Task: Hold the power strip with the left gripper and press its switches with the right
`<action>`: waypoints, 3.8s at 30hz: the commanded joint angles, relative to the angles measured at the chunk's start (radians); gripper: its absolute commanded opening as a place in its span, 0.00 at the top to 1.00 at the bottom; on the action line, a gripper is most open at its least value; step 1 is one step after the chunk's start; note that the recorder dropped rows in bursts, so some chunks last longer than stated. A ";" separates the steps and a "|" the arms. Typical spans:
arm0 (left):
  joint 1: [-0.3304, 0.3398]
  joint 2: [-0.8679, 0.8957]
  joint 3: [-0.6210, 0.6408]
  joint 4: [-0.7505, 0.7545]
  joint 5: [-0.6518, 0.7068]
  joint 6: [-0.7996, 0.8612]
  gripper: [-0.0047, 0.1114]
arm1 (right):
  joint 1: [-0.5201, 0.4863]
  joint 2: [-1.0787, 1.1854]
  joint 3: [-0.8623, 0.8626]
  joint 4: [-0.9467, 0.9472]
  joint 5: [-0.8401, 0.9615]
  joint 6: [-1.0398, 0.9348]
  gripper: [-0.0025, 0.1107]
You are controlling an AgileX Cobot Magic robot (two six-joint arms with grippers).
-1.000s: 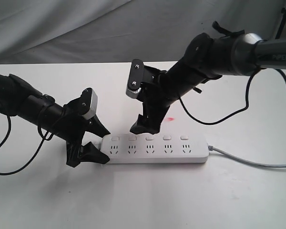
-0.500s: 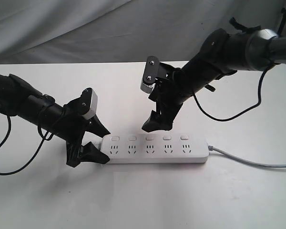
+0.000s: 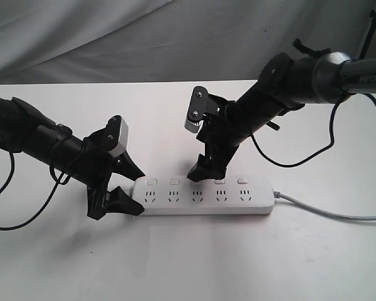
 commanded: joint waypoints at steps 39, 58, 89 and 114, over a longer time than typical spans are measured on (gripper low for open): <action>-0.005 0.008 -0.006 -0.007 -0.017 0.003 0.96 | 0.020 -0.021 0.062 -0.070 -0.045 -0.012 0.19; -0.005 0.008 -0.006 -0.007 -0.017 0.003 0.96 | -0.030 -0.127 0.062 -0.048 0.009 0.023 0.19; -0.005 0.008 -0.006 -0.007 -0.017 0.003 0.96 | -0.104 -0.025 0.064 -0.018 0.036 -0.004 0.19; -0.005 0.008 -0.006 -0.007 -0.017 0.003 0.96 | -0.082 0.022 0.116 -0.142 -0.031 -0.036 0.19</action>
